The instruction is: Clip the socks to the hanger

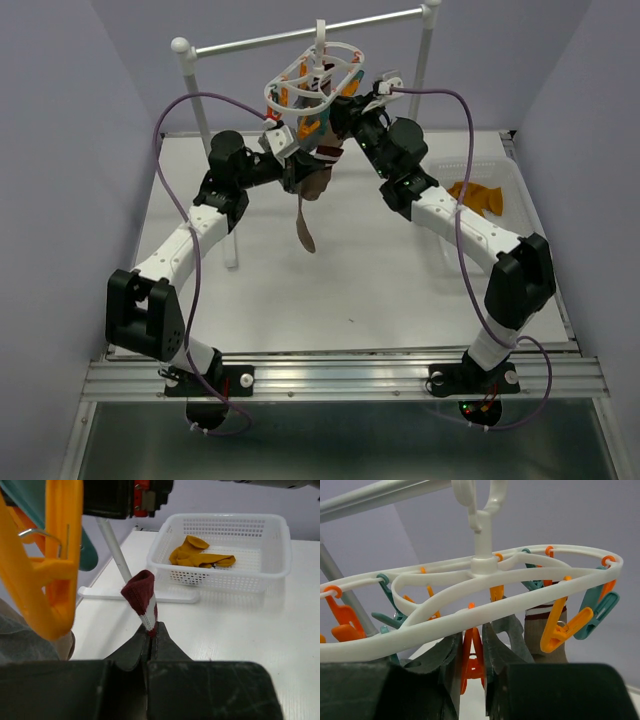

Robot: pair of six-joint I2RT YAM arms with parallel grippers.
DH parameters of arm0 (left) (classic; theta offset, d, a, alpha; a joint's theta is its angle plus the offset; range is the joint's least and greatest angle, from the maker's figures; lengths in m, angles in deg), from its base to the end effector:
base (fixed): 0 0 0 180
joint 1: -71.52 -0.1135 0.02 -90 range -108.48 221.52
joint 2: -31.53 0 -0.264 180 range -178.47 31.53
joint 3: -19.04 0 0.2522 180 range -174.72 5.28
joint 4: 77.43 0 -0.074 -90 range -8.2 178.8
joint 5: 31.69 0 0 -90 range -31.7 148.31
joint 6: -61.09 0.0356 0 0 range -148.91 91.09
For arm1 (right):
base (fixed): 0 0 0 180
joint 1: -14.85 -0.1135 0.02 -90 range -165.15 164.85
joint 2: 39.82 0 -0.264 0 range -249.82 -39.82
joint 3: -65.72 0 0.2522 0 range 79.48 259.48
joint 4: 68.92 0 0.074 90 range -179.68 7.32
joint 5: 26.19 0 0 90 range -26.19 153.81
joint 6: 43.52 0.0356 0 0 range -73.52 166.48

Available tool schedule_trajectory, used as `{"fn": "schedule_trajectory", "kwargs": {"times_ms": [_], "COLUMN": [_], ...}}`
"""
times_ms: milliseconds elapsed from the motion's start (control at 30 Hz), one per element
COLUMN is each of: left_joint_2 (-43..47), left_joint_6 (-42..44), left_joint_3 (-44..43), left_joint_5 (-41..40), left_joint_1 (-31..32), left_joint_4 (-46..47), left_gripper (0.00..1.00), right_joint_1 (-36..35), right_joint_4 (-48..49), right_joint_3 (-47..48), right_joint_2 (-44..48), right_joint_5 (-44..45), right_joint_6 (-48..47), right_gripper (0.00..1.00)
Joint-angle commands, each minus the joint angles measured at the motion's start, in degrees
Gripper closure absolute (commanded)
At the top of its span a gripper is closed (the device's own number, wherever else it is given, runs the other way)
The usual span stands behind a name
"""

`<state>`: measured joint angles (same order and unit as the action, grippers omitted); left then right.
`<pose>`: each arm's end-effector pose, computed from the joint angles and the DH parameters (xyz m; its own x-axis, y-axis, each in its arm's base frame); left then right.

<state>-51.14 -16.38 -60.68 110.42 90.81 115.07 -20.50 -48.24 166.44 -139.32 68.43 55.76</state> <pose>0.3048 -0.1364 0.3783 0.3562 0.0165 -0.9342 0.8811 0.3268 0.3418 0.3420 0.2391 0.4201 0.2171 0.3510 -0.9108 -0.5580 0.8102 0.1793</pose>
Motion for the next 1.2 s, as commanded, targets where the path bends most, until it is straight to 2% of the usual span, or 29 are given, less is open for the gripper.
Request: {"fn": "schedule_trajectory", "kwargs": {"times_ms": [0, 100, 233, 400, 467, 533, 633, 667, 700, 733, 767, 800, 900, 1167], "left_joint_2": [-2.7, -5.9, -9.8, -10.3, -10.1, -10.3, -11.7, -13.0, -14.1, -17.3, -19.3, -21.7, -27.4, -24.7], "left_joint_6": [-4.0, -9.0, -16.7, -21.0, -26.3, -31.8, -44.9, -55.1, -61.1, -75.4, -75.6, -88.0, -94.7, -89.5], "left_joint_3": [-5.4, -8.8, -13.4, -12.7, -11.6, -9.6, -6.7, -5.1, -4.8, -5.8, -5.9, -9.4, -15.0, -13.2], "left_joint_5": [8.2, 16.4, 20.0, 25.3, 26.7, 26.9, 28.1, 28.3, 28.5, 28.5, 28.5, 28.5, 28.6, 27.2], "left_joint_1": [-2.1, -4.3, -6.5, -6.0, -6.0, -6.0, -6.1, -6.3, -6.5, -7.2, -7.2, -7.8, -8.0, -8.0], "left_joint_4": [2.8, 3.9, 5.1, 14.0, 18.7, 28.1, 45.4, 52.6, 67.3, 74.9, 83.6, 92.8, 92.8, 92.8], "left_gripper": [1.0, 1.0, 1.0, 1.0, 1.0, 1.0, 1.0, 1.0, 1.0, 1.0, 1.0, 1.0, 1.0, 1.0], "right_joint_1": [-0.5, -0.5, 0.1, 1.2, 1.2, 1.7, 1.7, 1.7, 2.3, 2.3, 2.9, 2.9, 3.4, 4.6], "right_joint_4": [-1.6, -2.6, -4.5, -4.8, -4.8, -4.8, -4.3, -4.1, -3.9, -3.8, -3.6, -3.4, -2.6, -2.4], "right_joint_3": [0.6, 0.4, 0.0, -0.5, -0.6, -0.5, -0.3, -0.3, -0.3, -0.2, -0.1, 0.3, 0.4, -0.5], "right_joint_2": [4.0, 4.7, 5.8, 6.4, 6.4, 6.1, 5.5, 5.3, 5.1, 4.8, 4.7, 4.6, 4.7, 5.2], "right_joint_5": [-2.3, -3.8, -8.9, -13.5, -14.9, -16.6, -19.7, -20.8, -21.1, -21.9, -22.5, -23.1, -25.1, -28.8], "right_joint_6": [0.1, -0.2, 0.0, 1.1, 1.5, 2.3, 2.9, 3.2, 3.4, 4.2, 4.3, 5.4, 6.8, 9.2], "right_gripper": [0.99, 0.99, 0.99, 0.99, 0.99, 0.99, 0.99, 0.99, 0.99, 0.99, 0.99, 0.99, 0.99, 0.99]}}
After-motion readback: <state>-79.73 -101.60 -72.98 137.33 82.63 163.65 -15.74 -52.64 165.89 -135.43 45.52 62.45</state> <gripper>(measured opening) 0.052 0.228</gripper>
